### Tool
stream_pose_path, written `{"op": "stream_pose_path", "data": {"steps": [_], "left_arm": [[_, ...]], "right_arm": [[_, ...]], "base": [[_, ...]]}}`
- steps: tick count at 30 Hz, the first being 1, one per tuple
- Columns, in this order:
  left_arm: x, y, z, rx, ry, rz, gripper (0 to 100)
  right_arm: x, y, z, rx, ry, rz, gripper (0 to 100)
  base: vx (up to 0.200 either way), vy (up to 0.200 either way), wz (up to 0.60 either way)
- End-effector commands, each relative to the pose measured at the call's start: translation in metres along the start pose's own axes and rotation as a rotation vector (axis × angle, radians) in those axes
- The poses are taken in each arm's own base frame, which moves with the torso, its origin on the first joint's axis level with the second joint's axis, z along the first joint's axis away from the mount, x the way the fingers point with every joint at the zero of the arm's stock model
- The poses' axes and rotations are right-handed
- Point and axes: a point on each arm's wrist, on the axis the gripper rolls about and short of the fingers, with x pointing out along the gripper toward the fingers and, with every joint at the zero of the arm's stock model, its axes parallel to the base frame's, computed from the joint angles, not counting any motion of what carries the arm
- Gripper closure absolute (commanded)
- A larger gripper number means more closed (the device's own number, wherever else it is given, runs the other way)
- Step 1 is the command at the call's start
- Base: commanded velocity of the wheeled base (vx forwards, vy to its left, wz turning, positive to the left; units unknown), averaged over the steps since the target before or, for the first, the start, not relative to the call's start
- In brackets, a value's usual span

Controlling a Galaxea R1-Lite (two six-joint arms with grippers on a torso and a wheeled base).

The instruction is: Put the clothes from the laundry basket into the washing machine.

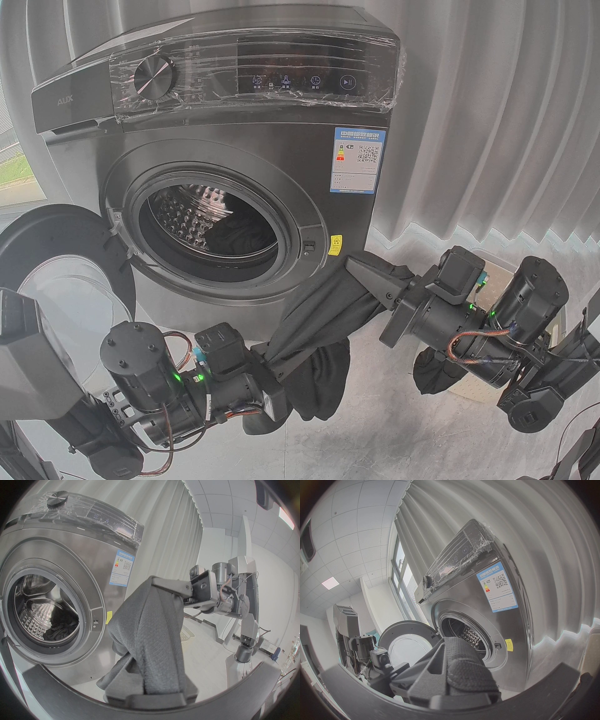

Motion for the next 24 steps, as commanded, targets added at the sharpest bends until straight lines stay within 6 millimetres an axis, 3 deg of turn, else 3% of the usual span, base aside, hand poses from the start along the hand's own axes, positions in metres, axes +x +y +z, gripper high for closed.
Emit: {"op": "stream_pose_path", "data": {"steps": [1, 10, 15, 16, 24], "left_arm": [[-0.010, 0.000, 0.010, 0.006, -0.032, 0.004, 100], [-0.015, 0.000, 0.019, 0.007, -0.064, -0.020, 100], [-0.014, 0.000, 0.018, 0.004, -0.061, -0.020, 100], [-0.014, 0.000, 0.018, 0.004, -0.061, -0.018, 100], [-0.014, 0.014, 0.018, 0.002, -0.062, 0.040, 100]], "right_arm": [[-0.002, -0.003, -0.003, 0.000, 0.010, -0.016, 100], [-0.003, -0.007, -0.023, 0.007, 0.081, -0.032, 100], [-0.001, -0.007, -0.023, 0.007, 0.078, -0.025, 100], [-0.002, -0.007, -0.024, 0.005, 0.080, -0.025, 0], [-0.008, -0.007, -0.013, 0.015, 0.058, -0.036, 0]], "base": [[0.000, 0.000, 0.00], [0.000, 0.000, 0.00], [0.000, 0.000, 0.00], [0.000, 0.000, 0.00], [0.000, 0.000, 0.00]]}}
